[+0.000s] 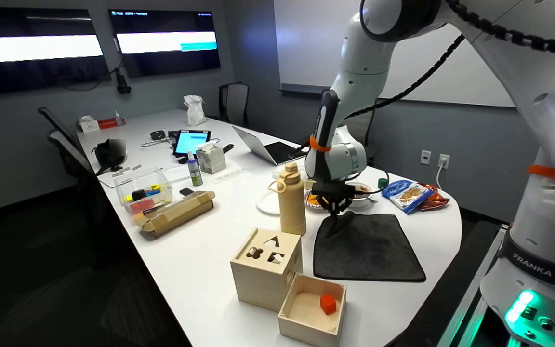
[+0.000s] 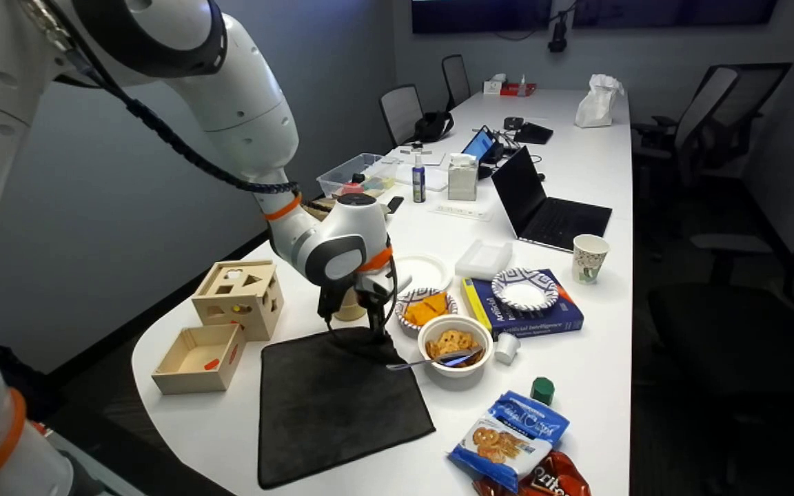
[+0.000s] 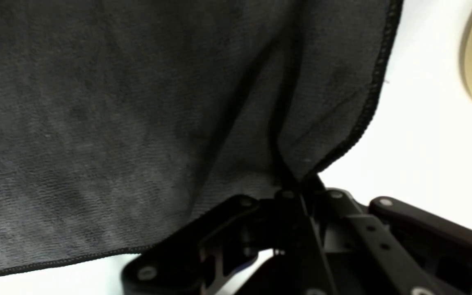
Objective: Fold the grey towel twice, then use it to wipe the table
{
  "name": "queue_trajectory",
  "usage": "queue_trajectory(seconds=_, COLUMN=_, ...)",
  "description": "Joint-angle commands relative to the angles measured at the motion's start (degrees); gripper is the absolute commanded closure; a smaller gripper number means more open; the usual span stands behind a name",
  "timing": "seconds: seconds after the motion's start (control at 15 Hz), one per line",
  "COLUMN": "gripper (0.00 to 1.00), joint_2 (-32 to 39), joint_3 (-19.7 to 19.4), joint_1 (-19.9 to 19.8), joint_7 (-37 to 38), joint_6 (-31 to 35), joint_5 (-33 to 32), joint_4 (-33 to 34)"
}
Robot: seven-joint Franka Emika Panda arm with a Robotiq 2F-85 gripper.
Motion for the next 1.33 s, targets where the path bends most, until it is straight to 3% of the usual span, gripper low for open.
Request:
queue_trajectory(seconds=0.0, gripper=0.98, joint_2=-7.08, joint_3=-1.46, joint_1=3.07, joint_7=1.44, joint_6=1.41, joint_5=0.13, joint_4=-7.24)
queue_trajectory(seconds=0.67, gripper=0.98, joint_2=-20.21, joint_3=-7.25, joint_1=12.90, joint_7=10.06, joint_6=7.74, joint_5=-0.74, joint_4=-27.16)
queue_trajectory(seconds=1.0, gripper=0.98, joint_2=-21.05, joint_3=-16.07, joint_1=23.20, joint_7=17.73, joint_6=11.68, joint_5=0.79, joint_4=-34.88)
queue_trajectory(seconds=1.07, gripper=0.98, joint_2=-17.10, joint_3=-16.82, joint_1=24.10, joint_7=17.36, joint_6=10.72, joint_5=3.43, joint_4=-30.70)
queue_trajectory(seconds=1.27, gripper=0.98, joint_2=-16.69, joint_3=-20.26, joint_1=26.99, joint_7=17.78, joint_6=11.13, joint_5=5.64, joint_4=-31.54)
